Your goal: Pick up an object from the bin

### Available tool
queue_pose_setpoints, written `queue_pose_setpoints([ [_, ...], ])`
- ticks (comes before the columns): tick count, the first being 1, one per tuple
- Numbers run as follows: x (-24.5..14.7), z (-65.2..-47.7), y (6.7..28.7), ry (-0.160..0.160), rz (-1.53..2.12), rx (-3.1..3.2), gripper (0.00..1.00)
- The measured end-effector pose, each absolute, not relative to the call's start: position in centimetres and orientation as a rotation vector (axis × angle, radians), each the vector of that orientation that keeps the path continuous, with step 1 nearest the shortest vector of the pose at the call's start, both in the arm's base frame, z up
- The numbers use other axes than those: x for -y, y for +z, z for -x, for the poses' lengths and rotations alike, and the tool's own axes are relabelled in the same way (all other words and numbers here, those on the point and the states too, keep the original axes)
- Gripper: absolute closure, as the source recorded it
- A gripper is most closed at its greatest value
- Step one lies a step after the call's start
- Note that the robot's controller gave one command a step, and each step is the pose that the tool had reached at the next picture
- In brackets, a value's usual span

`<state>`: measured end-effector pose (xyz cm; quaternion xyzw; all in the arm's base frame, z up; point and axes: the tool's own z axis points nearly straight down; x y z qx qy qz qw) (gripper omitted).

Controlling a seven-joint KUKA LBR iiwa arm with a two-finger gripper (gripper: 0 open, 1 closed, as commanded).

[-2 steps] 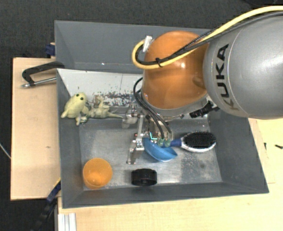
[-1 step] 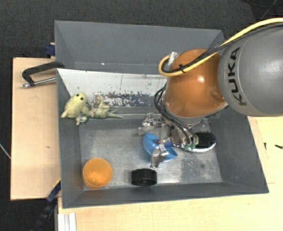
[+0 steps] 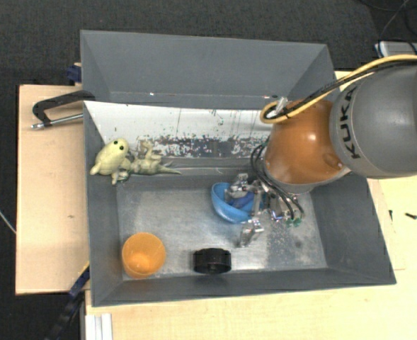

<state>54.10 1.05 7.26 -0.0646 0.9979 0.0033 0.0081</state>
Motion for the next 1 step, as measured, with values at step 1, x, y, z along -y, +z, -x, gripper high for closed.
queue_pose_setpoints([
  [1,-1.12,-54.32,7.86,0.005,0.206,-3.111,1.0],
])
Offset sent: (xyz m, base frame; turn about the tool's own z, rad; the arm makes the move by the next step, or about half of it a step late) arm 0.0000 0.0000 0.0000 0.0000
